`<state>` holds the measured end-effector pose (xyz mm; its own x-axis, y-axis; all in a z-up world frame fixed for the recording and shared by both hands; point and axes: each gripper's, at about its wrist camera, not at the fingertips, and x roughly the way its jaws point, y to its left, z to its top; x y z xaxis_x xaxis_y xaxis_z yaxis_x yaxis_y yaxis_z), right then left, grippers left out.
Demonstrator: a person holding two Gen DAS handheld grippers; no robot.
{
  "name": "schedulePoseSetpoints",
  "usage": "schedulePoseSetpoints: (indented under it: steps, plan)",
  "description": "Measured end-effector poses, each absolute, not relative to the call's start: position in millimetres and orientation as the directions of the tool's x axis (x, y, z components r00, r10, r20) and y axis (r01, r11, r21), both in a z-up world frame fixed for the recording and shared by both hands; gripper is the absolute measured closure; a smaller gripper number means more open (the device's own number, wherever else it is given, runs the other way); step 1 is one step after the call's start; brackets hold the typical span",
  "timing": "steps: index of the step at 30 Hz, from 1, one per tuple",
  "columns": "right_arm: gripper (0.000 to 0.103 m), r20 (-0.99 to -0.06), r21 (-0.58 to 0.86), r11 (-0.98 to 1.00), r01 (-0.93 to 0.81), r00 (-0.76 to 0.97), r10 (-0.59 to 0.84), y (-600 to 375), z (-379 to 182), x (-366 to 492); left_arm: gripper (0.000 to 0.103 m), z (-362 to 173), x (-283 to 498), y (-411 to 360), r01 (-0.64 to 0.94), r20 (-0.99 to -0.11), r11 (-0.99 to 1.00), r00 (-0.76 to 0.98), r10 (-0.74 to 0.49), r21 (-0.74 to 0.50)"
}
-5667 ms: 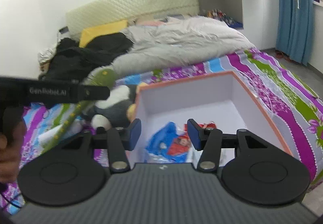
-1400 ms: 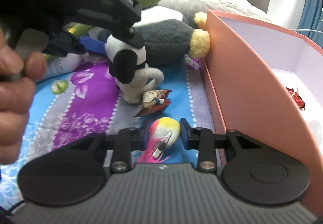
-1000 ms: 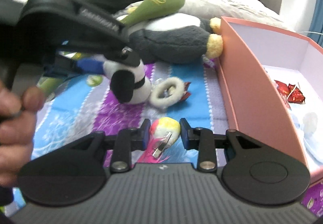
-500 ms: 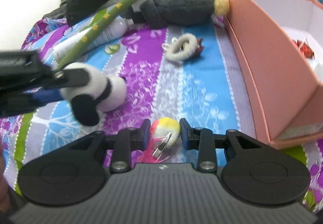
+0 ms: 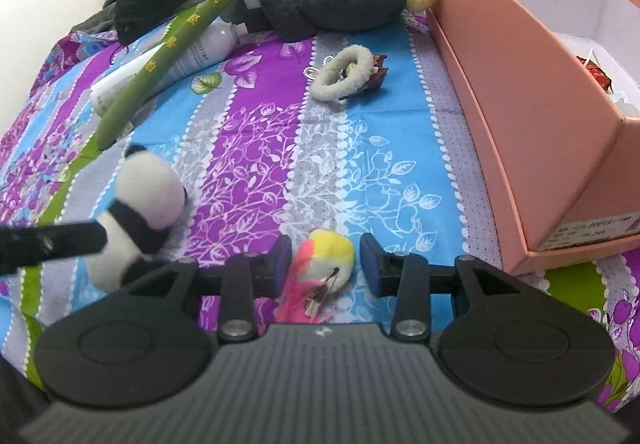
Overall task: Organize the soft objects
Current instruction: 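Lift the panda plush and feathered ball and carry both over the pink box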
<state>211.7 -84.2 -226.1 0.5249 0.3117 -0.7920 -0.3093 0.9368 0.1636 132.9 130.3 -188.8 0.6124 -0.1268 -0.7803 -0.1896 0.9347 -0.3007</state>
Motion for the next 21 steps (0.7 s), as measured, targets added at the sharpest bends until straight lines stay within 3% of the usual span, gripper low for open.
schedulePoseSetpoints:
  steps: [17, 21]
  plan:
    - [0.063, -0.785, 0.160, 0.927, -0.339, 0.525, 0.327, -87, -231, 210, 0.034, -210, 176, 110, -0.122, -0.809, 0.964, 0.575, -0.125, -0.235]
    - [0.064, -0.783, 0.126, 0.928, -0.351, 0.539, 0.310, -83, -232, 209, 0.042, -219, 183, 108, -0.133, -0.823, 0.965, 0.556, -0.117, -0.226]
